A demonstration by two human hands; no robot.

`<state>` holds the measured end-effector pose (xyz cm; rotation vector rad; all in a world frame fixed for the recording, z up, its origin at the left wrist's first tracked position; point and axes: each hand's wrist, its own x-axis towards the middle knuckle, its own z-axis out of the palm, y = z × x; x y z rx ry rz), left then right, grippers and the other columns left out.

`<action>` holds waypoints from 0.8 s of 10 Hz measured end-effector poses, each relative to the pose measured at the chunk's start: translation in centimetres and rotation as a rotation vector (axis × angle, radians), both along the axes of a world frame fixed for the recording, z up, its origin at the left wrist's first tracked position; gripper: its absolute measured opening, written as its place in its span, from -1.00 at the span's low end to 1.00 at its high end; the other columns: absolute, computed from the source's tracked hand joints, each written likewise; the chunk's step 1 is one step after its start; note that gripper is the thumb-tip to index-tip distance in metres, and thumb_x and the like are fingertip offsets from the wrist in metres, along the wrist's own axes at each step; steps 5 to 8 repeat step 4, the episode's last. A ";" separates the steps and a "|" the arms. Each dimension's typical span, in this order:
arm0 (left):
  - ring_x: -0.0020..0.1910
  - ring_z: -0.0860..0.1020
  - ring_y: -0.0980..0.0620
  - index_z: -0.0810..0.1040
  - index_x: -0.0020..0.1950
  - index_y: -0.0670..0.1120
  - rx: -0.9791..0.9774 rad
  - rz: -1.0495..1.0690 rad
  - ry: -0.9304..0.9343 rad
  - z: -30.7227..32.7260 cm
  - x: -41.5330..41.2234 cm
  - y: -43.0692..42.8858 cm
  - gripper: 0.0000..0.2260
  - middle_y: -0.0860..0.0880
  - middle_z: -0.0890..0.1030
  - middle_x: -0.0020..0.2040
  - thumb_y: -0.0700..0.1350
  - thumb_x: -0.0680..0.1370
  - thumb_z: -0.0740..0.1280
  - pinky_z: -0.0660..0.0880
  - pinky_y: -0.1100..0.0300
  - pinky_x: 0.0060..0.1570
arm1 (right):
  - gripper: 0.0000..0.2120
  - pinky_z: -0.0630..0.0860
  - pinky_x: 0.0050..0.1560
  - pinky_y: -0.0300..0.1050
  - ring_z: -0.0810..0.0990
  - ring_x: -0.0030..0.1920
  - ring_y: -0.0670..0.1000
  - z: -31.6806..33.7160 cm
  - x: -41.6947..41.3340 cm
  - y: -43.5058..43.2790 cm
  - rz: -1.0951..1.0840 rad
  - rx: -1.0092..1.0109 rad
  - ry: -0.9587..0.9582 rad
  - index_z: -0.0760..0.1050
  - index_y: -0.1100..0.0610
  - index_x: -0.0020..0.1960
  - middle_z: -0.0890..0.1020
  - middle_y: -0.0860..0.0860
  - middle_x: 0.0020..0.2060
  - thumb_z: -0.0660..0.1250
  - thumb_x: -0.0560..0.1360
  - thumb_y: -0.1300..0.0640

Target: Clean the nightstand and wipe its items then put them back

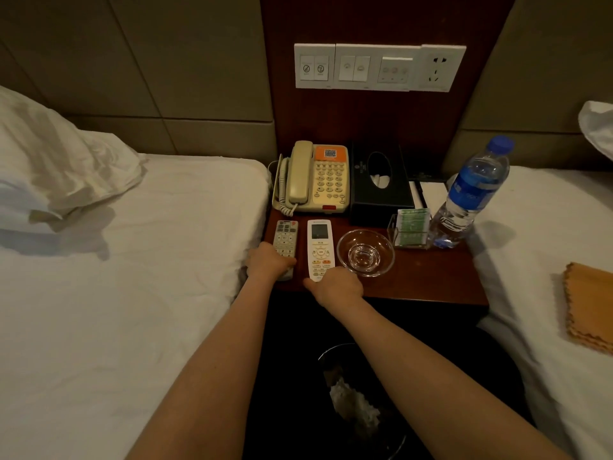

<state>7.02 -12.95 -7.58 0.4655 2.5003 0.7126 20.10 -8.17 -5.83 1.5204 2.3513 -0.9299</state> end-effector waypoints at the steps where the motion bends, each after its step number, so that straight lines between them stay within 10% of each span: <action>1: 0.32 0.41 -0.17 0.37 0.36 -0.20 -0.060 -0.014 0.040 0.6 -0.1 0.2 -0.39 -0.20 0.45 0.32 0.01 0.40 0.46 0.39 0.02 0.26 | -0.40 0.46 0.06 -0.10 0.47 0.24 0.12 0.9 0.1 0.5 0.161 0.088 -0.098 0.37 0.24 0.32 0.47 0.14 0.24 0.17 0.53 -0.22; 8: 0.28 0.43 -0.17 0.42 0.32 -0.19 -0.080 -0.053 0.069 3.4 0.6 0.1 -0.51 -0.21 0.46 0.30 -0.03 0.45 0.40 0.39 0.06 0.24 | -0.39 0.46 0.11 -0.06 0.45 0.26 0.14 2.7 0.3 1.1 0.335 0.172 -0.145 0.35 0.25 0.34 0.45 0.17 0.26 0.13 0.55 -0.22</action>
